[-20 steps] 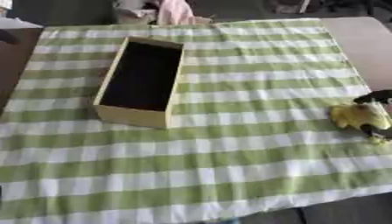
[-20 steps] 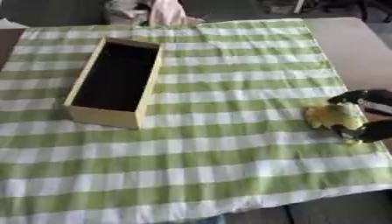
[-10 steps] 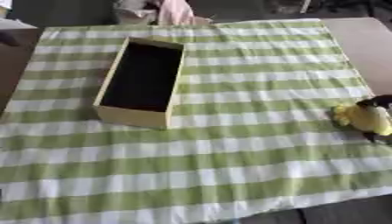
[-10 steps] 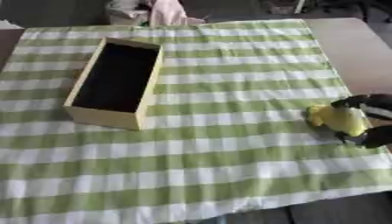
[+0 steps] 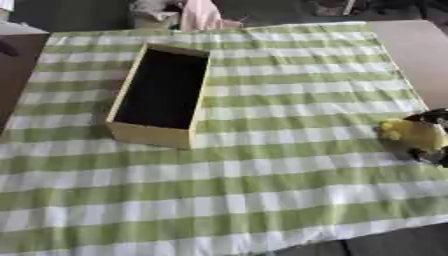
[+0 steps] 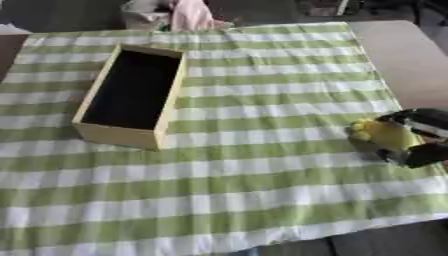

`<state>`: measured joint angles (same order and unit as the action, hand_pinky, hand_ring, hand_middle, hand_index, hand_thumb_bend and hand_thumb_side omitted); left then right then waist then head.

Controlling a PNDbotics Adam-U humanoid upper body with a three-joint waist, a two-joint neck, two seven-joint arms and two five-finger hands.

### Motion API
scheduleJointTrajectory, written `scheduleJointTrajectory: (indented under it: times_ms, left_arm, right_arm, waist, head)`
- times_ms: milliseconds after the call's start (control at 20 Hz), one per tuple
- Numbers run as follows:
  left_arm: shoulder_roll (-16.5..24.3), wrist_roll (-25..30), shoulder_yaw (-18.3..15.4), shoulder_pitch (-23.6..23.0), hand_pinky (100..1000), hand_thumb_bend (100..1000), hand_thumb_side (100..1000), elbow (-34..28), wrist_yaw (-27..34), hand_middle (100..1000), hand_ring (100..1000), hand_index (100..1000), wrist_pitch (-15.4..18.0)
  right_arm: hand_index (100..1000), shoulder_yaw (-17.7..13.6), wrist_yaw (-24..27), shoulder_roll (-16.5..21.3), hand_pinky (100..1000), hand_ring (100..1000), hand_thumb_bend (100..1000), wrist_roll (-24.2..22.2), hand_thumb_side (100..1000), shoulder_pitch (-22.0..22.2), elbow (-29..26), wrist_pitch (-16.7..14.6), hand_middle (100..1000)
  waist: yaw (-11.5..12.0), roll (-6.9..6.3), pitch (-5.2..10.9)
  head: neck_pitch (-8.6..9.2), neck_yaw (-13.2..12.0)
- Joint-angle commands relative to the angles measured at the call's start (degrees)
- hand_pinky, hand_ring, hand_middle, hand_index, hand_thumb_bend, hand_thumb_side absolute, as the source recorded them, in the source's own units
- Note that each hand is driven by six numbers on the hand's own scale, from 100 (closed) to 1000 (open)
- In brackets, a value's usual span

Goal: Pick up objects on the table and place them in the box.

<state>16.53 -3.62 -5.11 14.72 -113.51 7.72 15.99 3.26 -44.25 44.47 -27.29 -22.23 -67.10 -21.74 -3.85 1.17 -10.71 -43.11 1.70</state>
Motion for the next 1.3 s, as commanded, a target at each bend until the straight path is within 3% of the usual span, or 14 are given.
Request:
scheduleJointTrajectory:
  times_ms: [50, 200, 750, 1300]
  left_arm:
    - [0.42, 0.32, -0.36, 0.52, 479, 100, 739, -1.08, 0.21, 836, 952, 698, -0.01]
    - [0.42, 0.37, -0.40, 0.54, 480, 100, 738, -1.08, 0.21, 836, 952, 697, -0.01]
    - [0.37, 0.76, -0.27, 0.59, 479, 100, 735, -1.08, 0.16, 837, 952, 698, -0.11]
    - [0.30, 0.98, -0.07, 0.59, 480, 100, 734, -1.08, 0.24, 837, 952, 698, -0.17]
  right_arm:
    - [909, -0.04, -1.39, 0.96, 818, 764, 232, 1.82, 528, -0.92, 0.42, 1.59, 757]
    - [893, 0.04, -1.12, 0.95, 806, 756, 222, 3.05, 498, -0.98, 0.42, 2.24, 747]
    - [879, 0.20, 0.04, 2.14, 833, 770, 100, 5.27, 252, -2.24, -1.58, 3.52, 737]
    - [872, 1.58, 0.14, 2.88, 873, 778, 100, 4.38, 198, -8.57, -5.33, 2.54, 744]
  waist:
    - [0.08, 0.00, 0.53]
    - [0.12, -0.01, 0.50]
    - [0.18, 0.16, 0.67]
    - [0.78, 0.63, 1.08]
  head:
    - [0.69, 0.10]
    - [0.56, 0.08]
    - [0.48, -0.21]
    - [0.44, -0.68]
